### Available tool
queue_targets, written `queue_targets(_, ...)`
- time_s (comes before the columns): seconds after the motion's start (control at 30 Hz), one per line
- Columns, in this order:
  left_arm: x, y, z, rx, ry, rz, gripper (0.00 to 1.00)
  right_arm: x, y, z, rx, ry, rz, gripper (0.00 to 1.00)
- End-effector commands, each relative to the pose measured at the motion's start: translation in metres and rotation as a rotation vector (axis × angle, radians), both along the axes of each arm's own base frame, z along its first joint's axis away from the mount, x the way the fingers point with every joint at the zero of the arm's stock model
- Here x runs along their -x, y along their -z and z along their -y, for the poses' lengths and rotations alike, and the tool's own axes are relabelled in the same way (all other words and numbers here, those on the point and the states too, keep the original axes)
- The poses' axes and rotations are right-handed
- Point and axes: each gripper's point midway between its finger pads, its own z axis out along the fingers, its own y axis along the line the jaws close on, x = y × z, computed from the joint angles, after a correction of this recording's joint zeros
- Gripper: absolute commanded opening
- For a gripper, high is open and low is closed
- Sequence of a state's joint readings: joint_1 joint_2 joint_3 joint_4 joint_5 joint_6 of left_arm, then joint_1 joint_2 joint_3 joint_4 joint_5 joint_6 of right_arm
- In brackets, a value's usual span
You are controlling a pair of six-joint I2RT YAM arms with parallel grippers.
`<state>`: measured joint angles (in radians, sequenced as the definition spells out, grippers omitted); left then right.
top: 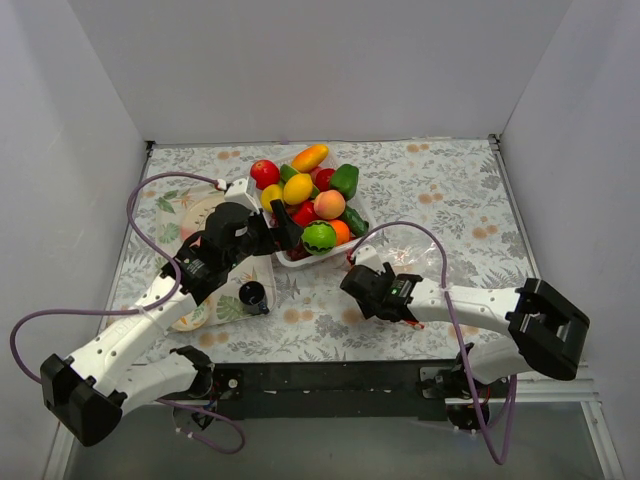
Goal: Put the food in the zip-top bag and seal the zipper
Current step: Pick up the zipper food storage bag at the center of the board.
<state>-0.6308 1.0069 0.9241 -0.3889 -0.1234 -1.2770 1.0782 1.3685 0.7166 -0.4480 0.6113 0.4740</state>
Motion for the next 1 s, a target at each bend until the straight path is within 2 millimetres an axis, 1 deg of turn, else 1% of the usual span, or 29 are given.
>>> queue_targets(0.0,0.004,0.000,-0.005,-0.011,-0.006,0.000,0.98,-0.019,-0.020,-0.021,-0.035,-0.011,0.075,0.70)
queue_targets(0.1,0.005,0.001,-0.007,-0.021,-0.013,-0.001,0.98,-0.020,-0.023,-0.017,0.003,-0.009,0.087,0.77)
queue_targets(0.13,0.004,0.002,-0.008,-0.026,-0.013,-0.003,0.98,-0.020,-0.024,-0.016,0.012,-0.012,0.094,0.78)
queue_targets(0.23,0.004,0.005,-0.008,-0.036,-0.015,-0.013,0.98,-0.020,-0.029,-0.017,0.036,-0.020,0.106,0.77)
queue_targets(0.33,0.003,0.006,-0.008,-0.035,-0.020,-0.013,0.98,-0.021,-0.022,-0.015,0.060,-0.021,0.105,0.74)
queue_targets(0.37,0.003,0.005,-0.008,-0.034,-0.020,-0.010,0.98,-0.021,-0.021,-0.013,0.070,-0.015,0.108,0.68)
queue_targets(0.43,0.002,0.003,-0.007,-0.032,-0.017,-0.008,0.98,-0.023,-0.017,-0.011,0.094,-0.009,0.104,0.61)
queue_targets(0.47,0.002,0.000,-0.007,-0.030,-0.015,-0.002,0.98,-0.025,-0.017,-0.009,0.101,0.002,0.111,0.52)
queue_targets(0.53,0.002,-0.002,-0.006,-0.029,-0.010,0.004,0.98,-0.027,-0.018,-0.004,0.109,0.025,0.111,0.38)
queue_targets(0.57,0.003,-0.002,-0.006,-0.031,-0.004,0.003,0.98,-0.029,-0.020,-0.001,0.110,0.043,0.114,0.25)
queue_targets(0.6,0.003,-0.005,-0.004,-0.029,0.007,0.010,0.98,-0.030,-0.026,-0.001,0.093,0.059,0.121,0.19)
queue_targets(0.67,0.006,-0.005,0.003,-0.029,0.058,0.007,0.98,-0.031,-0.035,0.000,0.079,0.073,0.127,0.03)
queue_targets(0.7,0.007,-0.007,0.006,-0.026,0.076,0.009,0.98,-0.032,-0.043,0.000,0.053,0.079,0.137,0.01)
queue_targets(0.77,0.009,-0.010,0.013,-0.014,0.116,0.013,0.98,-0.033,-0.053,0.003,0.027,0.102,0.133,0.01)
queue_targets(0.8,0.008,-0.007,0.016,-0.015,0.127,0.005,0.98,-0.034,-0.059,0.006,0.002,0.117,0.133,0.01)
queue_targets(0.87,0.006,-0.009,0.020,-0.006,0.139,0.008,0.98,-0.039,-0.064,0.014,-0.046,0.155,0.108,0.01)
queue_targets(0.9,0.003,-0.008,0.023,-0.007,0.141,0.005,0.98,-0.041,-0.072,0.016,-0.091,0.166,0.107,0.01)
queue_targets(0.97,0.000,-0.016,0.029,0.004,0.150,0.023,0.98,-0.047,-0.077,0.023,-0.149,0.186,0.086,0.01)
